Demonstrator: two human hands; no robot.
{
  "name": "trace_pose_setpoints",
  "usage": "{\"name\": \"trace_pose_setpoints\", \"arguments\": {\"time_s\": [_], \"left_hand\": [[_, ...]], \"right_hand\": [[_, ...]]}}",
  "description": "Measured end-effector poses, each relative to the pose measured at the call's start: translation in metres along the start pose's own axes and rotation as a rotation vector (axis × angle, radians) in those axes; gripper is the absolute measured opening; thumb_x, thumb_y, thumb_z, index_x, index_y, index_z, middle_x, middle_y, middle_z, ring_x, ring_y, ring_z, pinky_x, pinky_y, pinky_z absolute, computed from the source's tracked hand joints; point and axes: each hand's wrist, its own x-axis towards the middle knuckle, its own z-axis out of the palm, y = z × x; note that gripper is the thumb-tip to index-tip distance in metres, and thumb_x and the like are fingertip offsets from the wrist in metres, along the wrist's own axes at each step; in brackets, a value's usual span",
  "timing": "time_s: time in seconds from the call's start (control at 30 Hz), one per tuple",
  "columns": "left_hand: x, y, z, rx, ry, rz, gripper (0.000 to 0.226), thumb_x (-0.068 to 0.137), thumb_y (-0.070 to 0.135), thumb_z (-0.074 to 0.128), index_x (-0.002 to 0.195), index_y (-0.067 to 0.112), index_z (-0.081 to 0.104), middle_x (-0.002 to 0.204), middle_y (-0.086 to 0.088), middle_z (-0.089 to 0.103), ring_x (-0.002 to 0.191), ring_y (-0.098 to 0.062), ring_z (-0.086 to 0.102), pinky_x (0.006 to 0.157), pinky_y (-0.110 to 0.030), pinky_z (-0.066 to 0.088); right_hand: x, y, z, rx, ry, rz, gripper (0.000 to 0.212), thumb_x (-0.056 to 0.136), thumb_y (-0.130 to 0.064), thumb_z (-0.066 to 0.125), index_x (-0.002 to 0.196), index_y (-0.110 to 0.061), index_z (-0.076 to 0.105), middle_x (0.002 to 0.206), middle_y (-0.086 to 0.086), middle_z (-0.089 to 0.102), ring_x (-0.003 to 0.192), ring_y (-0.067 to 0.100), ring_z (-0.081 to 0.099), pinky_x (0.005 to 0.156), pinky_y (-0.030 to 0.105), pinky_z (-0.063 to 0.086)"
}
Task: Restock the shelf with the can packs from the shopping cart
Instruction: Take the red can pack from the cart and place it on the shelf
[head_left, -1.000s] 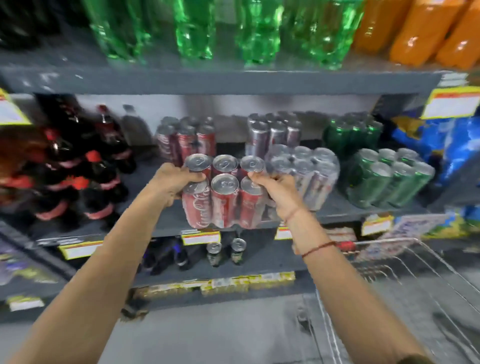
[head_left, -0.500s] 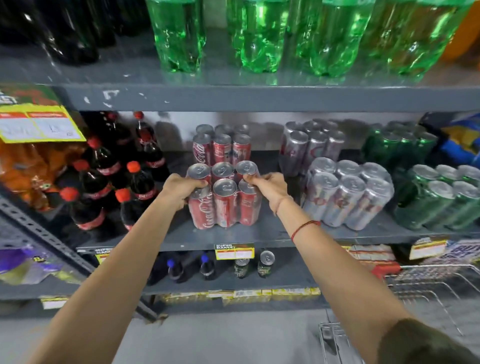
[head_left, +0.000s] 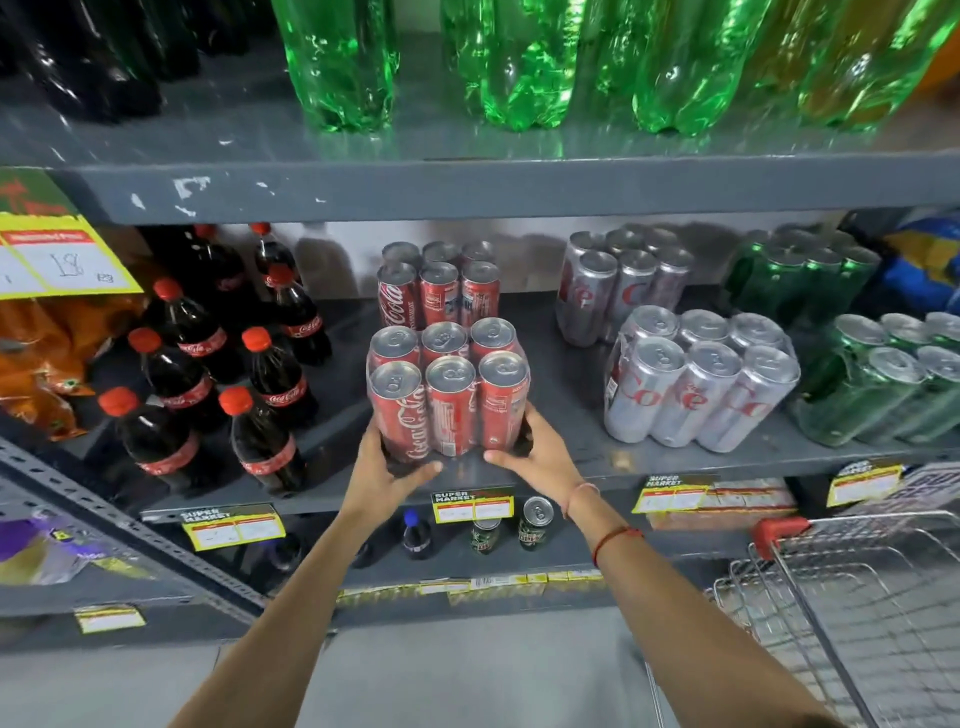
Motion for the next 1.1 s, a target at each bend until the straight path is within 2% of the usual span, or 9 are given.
{"name": "trace_pose_setpoints", "arguments": {"time_s": [0.1, 0.23, 0.3, 0.37, 0.47, 0.67, 0.8, 0.93, 1.1], "left_hand": [[0.007, -0.013, 0.004, 0.153, 0.060, -0.051, 0.079, 0.077, 0.019, 0.074, 0.140, 0.015, 0.028, 0.135, -0.004, 0.054, 0.119, -0.021, 0.056, 0.101, -0.039, 0.046], [0.007, -0.018, 0.004, 0.237, 0.083, -0.031, 0.071, 0.079, 0.016, 0.071, 0.138, 0.013, 0.031, 0.127, -0.005, 0.060, 0.102, -0.014, 0.059, 0.088, -0.028, 0.048], [0.006, -0.021, 0.002, 0.248, 0.084, -0.014, 0.069, 0.078, 0.017, 0.072, 0.135, 0.012, 0.033, 0.122, -0.003, 0.062, 0.098, -0.012, 0.058, 0.084, -0.025, 0.046], [0.003, -0.023, 0.000, 0.246, 0.073, 0.007, 0.068, 0.078, 0.017, 0.072, 0.134, 0.012, 0.034, 0.119, 0.002, 0.060, 0.099, -0.012, 0.057, 0.084, -0.024, 0.045], [0.000, -0.025, -0.001, 0.244, 0.070, 0.016, 0.067, 0.078, 0.018, 0.072, 0.133, 0.013, 0.035, 0.113, 0.008, 0.057, 0.097, -0.008, 0.056, 0.084, -0.022, 0.044], [-0.001, -0.030, -0.001, 0.238, 0.102, 0.011, 0.058, 0.076, 0.021, 0.074, 0.124, 0.015, 0.041, 0.105, 0.010, 0.061, 0.090, -0.009, 0.059, 0.070, -0.016, 0.044], [-0.015, -0.029, 0.011, 0.272, 0.080, 0.018, 0.050, 0.075, 0.028, 0.075, 0.112, 0.020, 0.043, 0.093, 0.015, 0.061, 0.083, -0.001, 0.059, 0.066, -0.012, 0.043], [-0.012, -0.030, 0.003, 0.269, 0.090, 0.013, 0.052, 0.075, 0.029, 0.075, 0.114, 0.022, 0.043, 0.097, 0.015, 0.061, 0.086, -0.001, 0.059, 0.069, -0.016, 0.045], [-0.010, -0.035, -0.003, 0.284, 0.126, 0.013, 0.054, 0.076, 0.028, 0.074, 0.119, 0.018, 0.042, 0.106, 0.009, 0.063, 0.093, -0.009, 0.059, 0.077, -0.024, 0.047]], "right_hand": [[0.002, 0.006, 0.004, -0.064, 0.077, -0.038, 0.075, 0.076, -0.010, 0.076, 0.140, -0.015, 0.038, 0.129, 0.001, 0.058, 0.114, 0.010, 0.051, 0.089, -0.003, 0.035], [-0.002, 0.007, 0.008, -0.080, 0.124, -0.015, 0.074, 0.075, -0.009, 0.076, 0.139, -0.018, 0.040, 0.123, -0.006, 0.059, 0.111, 0.004, 0.049, 0.098, 0.016, 0.038], [-0.008, 0.009, 0.012, -0.083, 0.156, -0.031, 0.074, 0.073, -0.009, 0.078, 0.137, -0.017, 0.043, 0.117, -0.010, 0.060, 0.105, 0.003, 0.051, 0.092, 0.002, 0.037], [-0.014, 0.013, 0.016, -0.078, 0.187, -0.047, 0.074, 0.071, -0.009, 0.079, 0.136, -0.015, 0.045, 0.111, -0.012, 0.058, 0.097, -0.001, 0.052, 0.076, -0.012, 0.032], [-0.019, 0.014, 0.019, -0.069, 0.224, -0.065, 0.071, 0.070, -0.009, 0.080, 0.133, -0.014, 0.048, 0.106, -0.013, 0.059, 0.087, -0.014, 0.050, 0.070, -0.014, 0.032], [-0.022, 0.008, 0.018, -0.069, 0.240, -0.098, 0.066, 0.072, -0.010, 0.078, 0.131, -0.014, 0.049, 0.109, -0.011, 0.061, 0.098, 0.005, 0.056, 0.075, -0.013, 0.033], [-0.044, 0.021, 0.011, -0.020, 0.257, -0.092, 0.067, 0.072, -0.011, 0.078, 0.133, -0.015, 0.049, 0.113, -0.009, 0.063, 0.104, 0.008, 0.059, 0.086, -0.005, 0.039], [-0.039, 0.015, 0.012, -0.009, 0.211, -0.075, 0.069, 0.073, -0.012, 0.078, 0.135, -0.015, 0.047, 0.123, 0.002, 0.065, 0.108, 0.010, 0.058, 0.101, 0.024, 0.045], [-0.033, 0.009, 0.020, 0.012, 0.159, -0.038, 0.073, 0.076, -0.009, 0.075, 0.141, -0.015, 0.040, 0.132, 0.006, 0.061, 0.112, 0.008, 0.054, 0.105, 0.029, 0.042]]}}
